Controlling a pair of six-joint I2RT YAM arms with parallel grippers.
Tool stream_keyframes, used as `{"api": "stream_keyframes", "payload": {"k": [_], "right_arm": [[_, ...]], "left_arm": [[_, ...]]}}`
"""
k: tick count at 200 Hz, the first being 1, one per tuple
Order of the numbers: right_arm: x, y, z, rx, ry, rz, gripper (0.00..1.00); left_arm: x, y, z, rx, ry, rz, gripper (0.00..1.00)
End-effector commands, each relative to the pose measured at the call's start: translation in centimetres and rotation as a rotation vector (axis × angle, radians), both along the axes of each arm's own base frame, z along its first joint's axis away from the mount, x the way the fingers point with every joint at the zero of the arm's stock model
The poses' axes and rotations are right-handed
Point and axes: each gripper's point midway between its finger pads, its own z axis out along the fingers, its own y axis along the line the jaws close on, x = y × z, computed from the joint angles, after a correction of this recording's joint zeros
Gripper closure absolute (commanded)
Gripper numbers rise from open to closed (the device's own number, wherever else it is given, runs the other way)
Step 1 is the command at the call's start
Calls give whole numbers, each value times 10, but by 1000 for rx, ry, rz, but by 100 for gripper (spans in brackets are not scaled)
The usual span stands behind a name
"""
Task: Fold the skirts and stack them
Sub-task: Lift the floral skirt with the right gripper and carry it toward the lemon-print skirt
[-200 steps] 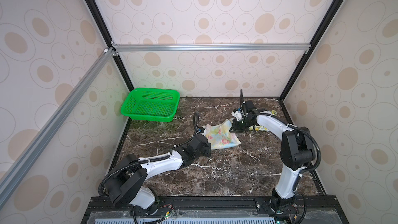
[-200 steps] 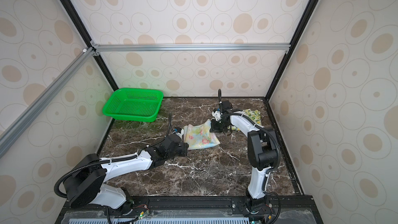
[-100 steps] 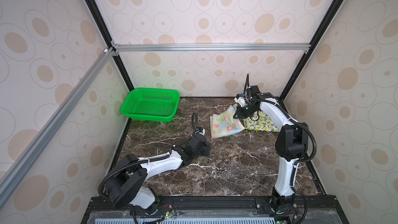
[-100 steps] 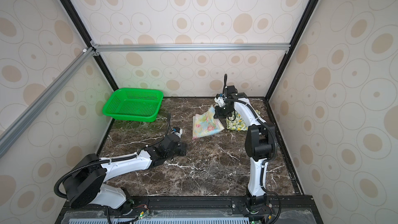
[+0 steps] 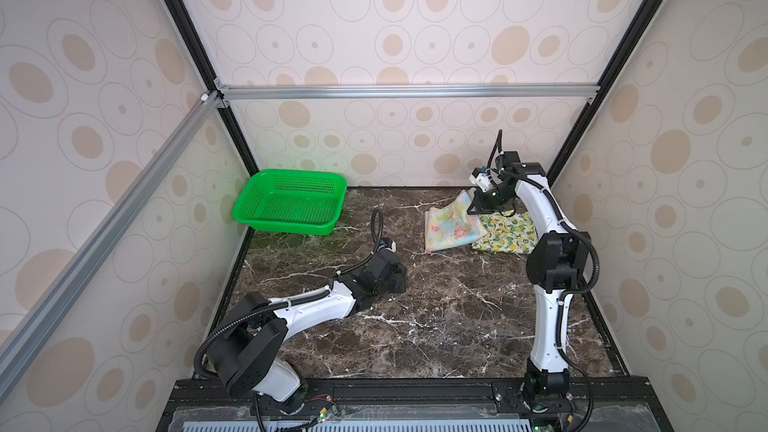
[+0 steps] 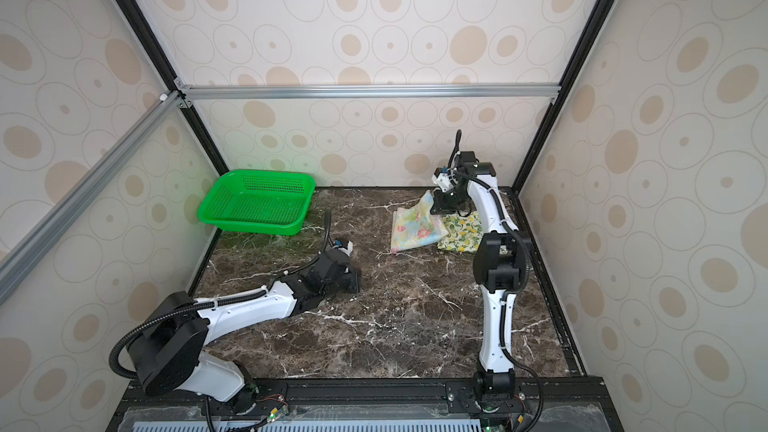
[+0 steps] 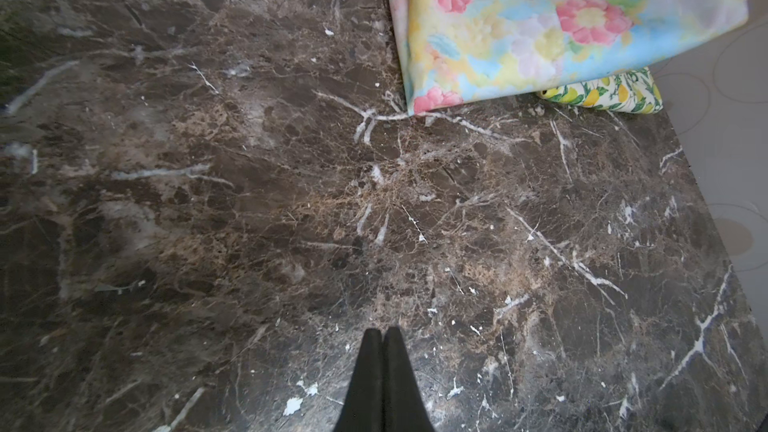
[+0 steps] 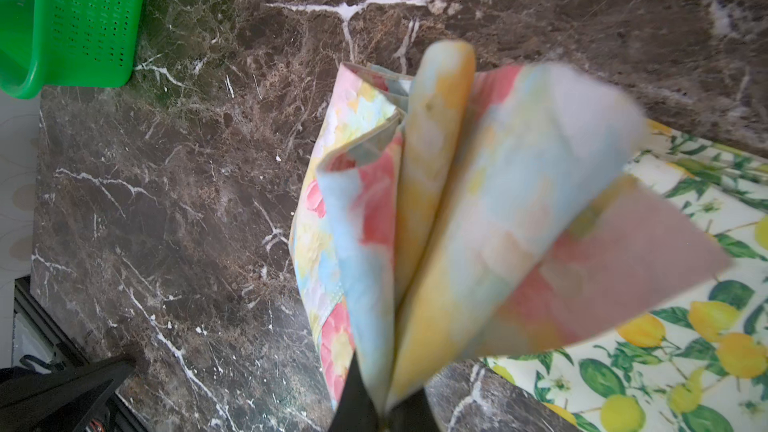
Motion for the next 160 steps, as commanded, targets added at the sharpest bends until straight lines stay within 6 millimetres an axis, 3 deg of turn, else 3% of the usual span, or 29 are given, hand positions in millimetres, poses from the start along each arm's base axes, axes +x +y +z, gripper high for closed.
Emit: {"api": "stream_keyframes", "payload": {"k": [1,59,102,154,160], "right_arm": [[-8,1,11,37,3,59,100],[-3,-33,16,6,-33,48,100],[-2,-42,10,-59,-39,52,100],[-4,-58,-8,-107,-15,35,100],[-8,-60,-19,-107,13,31,100]], "left_arm": [[11,1,3,30,1,12,100],[25,-10,-4,49,36,12,100],[36,-20,-13,63,71,3,100],[42,-30,-19,62,93,-9,100],[41,-31,-20,58,96,-8,100]]}}
